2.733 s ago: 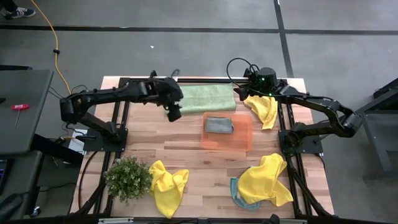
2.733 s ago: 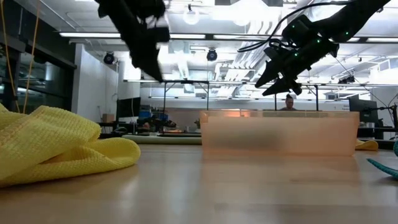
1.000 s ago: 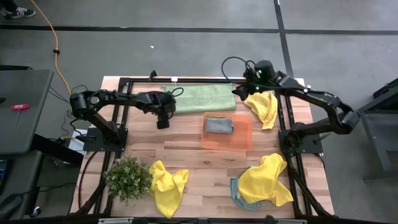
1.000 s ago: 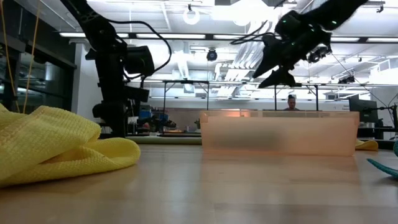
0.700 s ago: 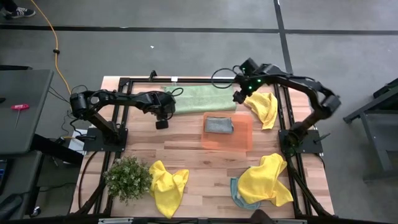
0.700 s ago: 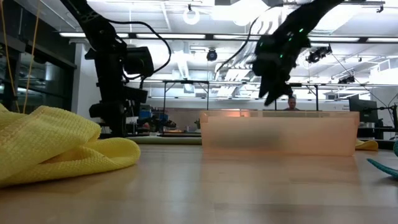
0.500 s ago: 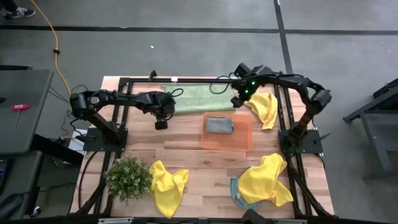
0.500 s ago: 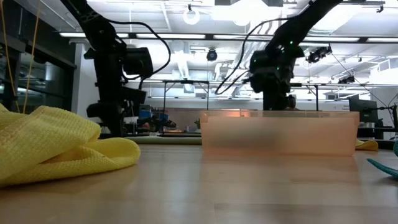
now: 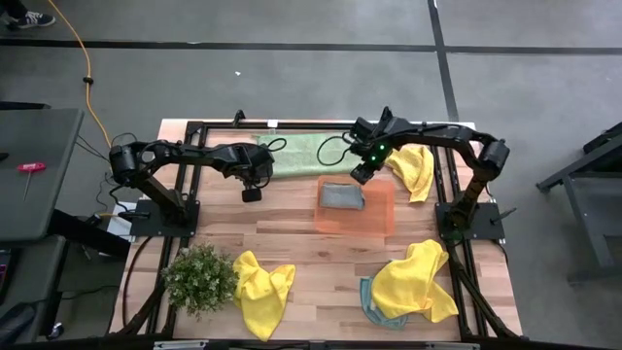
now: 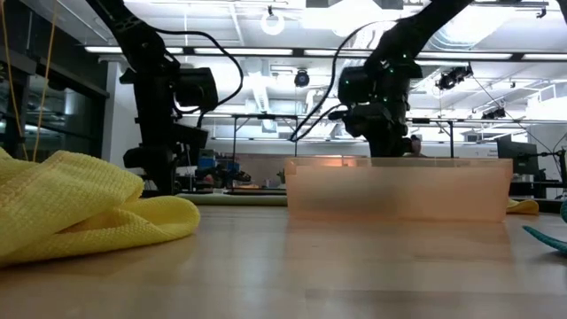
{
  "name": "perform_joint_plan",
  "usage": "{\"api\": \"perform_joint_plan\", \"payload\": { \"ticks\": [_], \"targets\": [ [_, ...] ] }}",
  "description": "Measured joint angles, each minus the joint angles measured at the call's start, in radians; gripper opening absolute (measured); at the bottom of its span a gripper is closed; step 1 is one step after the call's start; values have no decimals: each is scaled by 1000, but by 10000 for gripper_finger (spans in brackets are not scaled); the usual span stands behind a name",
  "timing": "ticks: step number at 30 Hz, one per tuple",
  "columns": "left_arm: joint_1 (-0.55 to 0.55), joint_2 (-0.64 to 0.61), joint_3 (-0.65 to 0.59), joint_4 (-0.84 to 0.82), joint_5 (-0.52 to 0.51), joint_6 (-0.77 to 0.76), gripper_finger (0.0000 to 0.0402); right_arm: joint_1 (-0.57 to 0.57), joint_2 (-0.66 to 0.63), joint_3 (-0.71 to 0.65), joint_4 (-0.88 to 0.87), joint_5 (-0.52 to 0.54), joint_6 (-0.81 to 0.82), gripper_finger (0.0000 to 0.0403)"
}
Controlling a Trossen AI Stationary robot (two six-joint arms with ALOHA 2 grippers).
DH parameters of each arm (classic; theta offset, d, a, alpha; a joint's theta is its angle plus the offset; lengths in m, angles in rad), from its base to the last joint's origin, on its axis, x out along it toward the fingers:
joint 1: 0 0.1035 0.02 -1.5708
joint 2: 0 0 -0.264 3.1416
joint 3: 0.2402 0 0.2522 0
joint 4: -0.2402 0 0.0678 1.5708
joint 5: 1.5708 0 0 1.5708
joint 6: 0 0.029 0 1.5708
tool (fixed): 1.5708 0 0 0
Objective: Fold microfiber towels
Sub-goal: Fold the green microfiber towel
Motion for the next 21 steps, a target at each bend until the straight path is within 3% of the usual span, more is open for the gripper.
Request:
{"api": "perform_joint_plan", "payload": {
  "ticks": [3,8,11,16,21],
  "targets": [
    [0,0,0,0,0,0,0,52,0,0,-11,-14,21,80],
    [0,0,0,0,-2,0,0,144,0,0,-12,-178,14,25],
    [0,0,0,0,-2,0,0,184,-3,0,-12,-170,-22,4],
    [0,0,0,0,-2,0,0,155,-44,5,29,-51,-101,15],
    [0,0,0,1,-2,0,0,68,-60,6,28,-50,-181,44]
  ]
}}
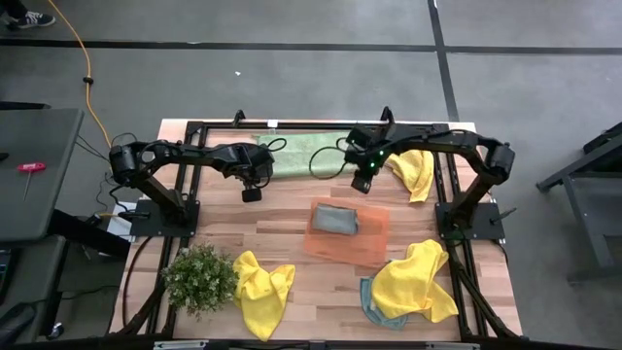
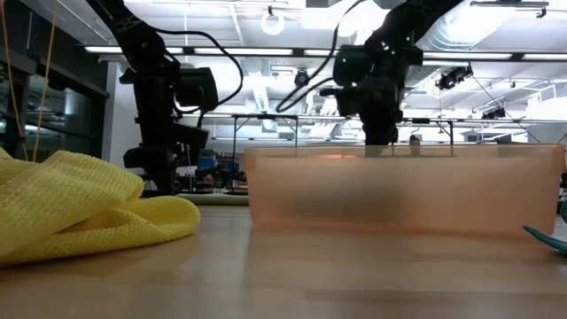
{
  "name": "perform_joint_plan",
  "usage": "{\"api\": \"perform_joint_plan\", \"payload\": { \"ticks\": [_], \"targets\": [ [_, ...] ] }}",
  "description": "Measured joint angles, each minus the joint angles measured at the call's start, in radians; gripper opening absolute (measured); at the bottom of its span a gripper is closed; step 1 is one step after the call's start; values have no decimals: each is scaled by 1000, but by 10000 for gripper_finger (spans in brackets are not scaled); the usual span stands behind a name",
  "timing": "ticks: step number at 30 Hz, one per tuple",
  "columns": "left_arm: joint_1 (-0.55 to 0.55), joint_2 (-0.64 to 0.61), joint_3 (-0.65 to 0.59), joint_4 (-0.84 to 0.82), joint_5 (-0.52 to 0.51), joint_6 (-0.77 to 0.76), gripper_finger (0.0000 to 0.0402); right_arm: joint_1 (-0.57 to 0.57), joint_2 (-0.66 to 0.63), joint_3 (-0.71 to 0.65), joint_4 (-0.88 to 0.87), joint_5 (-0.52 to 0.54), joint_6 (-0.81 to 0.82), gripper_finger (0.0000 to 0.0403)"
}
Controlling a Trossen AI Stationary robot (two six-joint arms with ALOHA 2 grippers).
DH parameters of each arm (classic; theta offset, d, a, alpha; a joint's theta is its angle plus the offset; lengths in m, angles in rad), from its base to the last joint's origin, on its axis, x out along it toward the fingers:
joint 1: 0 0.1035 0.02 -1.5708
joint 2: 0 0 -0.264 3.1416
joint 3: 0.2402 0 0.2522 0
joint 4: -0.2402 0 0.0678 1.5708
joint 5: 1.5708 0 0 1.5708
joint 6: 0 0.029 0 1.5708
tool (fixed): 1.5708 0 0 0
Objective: Fold microfiber towels
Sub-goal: Fold the green microfiber towel
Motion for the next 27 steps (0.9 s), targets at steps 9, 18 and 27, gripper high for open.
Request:
{"api": "perform_joint_plan", "payload": {
  "ticks": [9,18,27],
  "targets": [
    [0,0,0,4,0,-1,0,-106,73,0,43,53,-256,179],
    [0,0,0,3,0,-3,0,-107,202,0,171,199,-355,226],
    [0,0,0,3,2,-19,0,-108,216,-2,160,293,-390,226]
  ]
}}
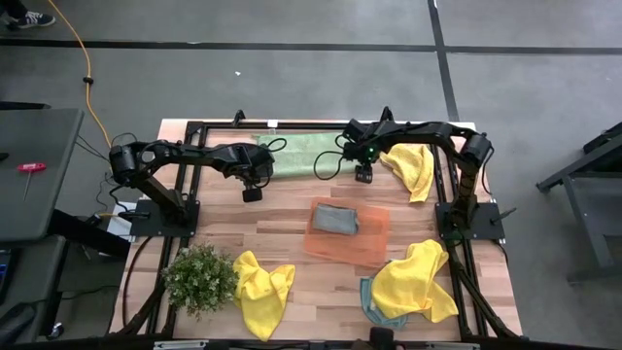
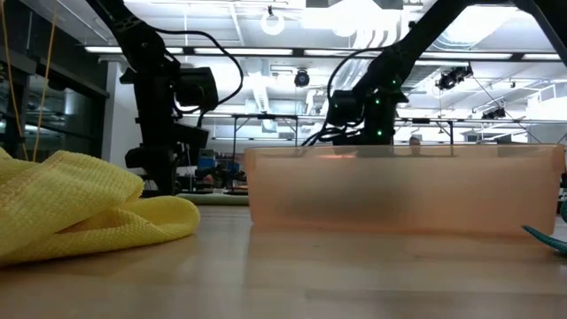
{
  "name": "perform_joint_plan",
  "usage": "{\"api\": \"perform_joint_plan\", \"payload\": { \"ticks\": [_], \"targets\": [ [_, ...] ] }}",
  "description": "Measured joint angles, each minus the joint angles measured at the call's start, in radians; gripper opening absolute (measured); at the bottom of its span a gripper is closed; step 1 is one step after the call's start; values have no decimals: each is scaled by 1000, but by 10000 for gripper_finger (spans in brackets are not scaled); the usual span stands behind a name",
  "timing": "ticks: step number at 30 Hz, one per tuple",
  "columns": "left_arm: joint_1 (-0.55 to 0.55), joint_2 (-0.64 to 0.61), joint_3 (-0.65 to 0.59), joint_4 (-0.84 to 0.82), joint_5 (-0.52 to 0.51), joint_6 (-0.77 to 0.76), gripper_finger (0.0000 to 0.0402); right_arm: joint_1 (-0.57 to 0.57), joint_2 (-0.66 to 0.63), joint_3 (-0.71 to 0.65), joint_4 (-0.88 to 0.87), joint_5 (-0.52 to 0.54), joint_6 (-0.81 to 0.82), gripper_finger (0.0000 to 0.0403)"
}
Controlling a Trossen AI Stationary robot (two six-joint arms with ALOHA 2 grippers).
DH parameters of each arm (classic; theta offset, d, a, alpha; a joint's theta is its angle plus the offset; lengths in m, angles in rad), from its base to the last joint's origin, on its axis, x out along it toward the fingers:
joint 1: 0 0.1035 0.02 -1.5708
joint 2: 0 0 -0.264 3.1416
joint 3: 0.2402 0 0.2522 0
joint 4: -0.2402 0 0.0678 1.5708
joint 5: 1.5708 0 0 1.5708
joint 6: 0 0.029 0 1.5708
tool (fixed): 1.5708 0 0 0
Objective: Fold microfiber towels
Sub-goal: Fold the green microfiber towel
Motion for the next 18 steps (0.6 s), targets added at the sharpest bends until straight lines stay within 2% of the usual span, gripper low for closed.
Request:
{"api": "perform_joint_plan", "payload": {
  "ticks": [11,18],
  "targets": [
    [0,0,0,-12,2,0,0,2,11,-1,-43,7,-10,225],
    [0,0,0,-60,2,19,0,2,11,-1,-63,5,17,180]
  ]
}}
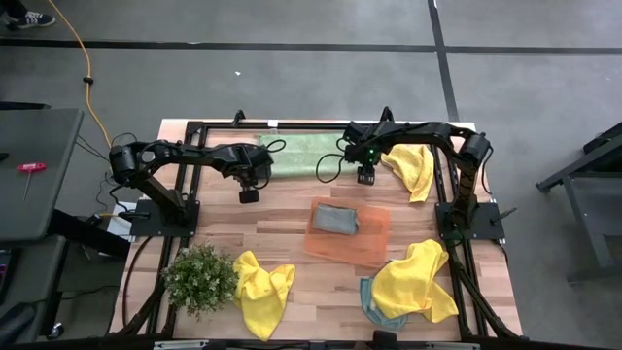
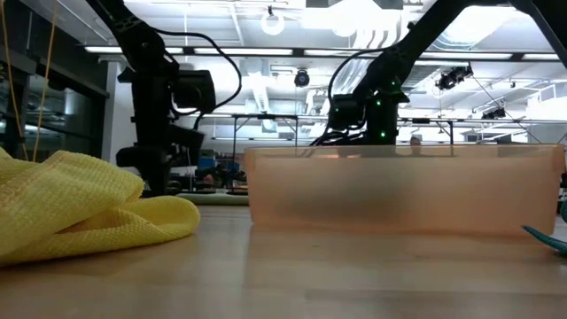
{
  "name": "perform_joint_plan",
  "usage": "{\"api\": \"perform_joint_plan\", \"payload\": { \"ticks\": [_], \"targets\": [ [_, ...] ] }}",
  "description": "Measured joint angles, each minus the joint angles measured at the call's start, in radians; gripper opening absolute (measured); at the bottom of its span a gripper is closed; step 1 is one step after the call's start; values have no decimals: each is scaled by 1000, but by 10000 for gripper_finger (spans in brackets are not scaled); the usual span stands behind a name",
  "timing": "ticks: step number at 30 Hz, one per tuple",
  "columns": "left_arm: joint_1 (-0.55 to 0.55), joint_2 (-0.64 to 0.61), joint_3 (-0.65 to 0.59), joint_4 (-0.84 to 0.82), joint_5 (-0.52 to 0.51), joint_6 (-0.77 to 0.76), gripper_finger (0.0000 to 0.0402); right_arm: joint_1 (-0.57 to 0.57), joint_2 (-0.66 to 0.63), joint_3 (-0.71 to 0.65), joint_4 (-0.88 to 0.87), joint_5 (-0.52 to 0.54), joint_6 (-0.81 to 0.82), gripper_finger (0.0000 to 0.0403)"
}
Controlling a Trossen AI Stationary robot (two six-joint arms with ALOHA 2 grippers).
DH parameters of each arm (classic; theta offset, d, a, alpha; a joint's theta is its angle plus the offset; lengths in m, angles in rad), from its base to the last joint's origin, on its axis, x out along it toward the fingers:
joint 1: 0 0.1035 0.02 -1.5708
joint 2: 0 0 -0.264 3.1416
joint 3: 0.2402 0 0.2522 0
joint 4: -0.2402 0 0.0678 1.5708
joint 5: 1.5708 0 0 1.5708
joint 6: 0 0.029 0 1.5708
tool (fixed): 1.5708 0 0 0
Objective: Fold microfiber towels
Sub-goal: Fold the green microfiber towel
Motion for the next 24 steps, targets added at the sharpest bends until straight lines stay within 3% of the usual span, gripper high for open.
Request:
{"api": "perform_joint_plan", "payload": {
  "ticks": [9,19,24],
  "targets": [
    [0,0,0,7,0,0,0,2,0,-1,-2,-16,21,124],
    [0,-18,1,6,-45,9,3,2,1,-2,13,-21,22,122],
    [6,-43,1,8,-55,8,27,2,1,-2,15,-21,22,122]
  ]
}}
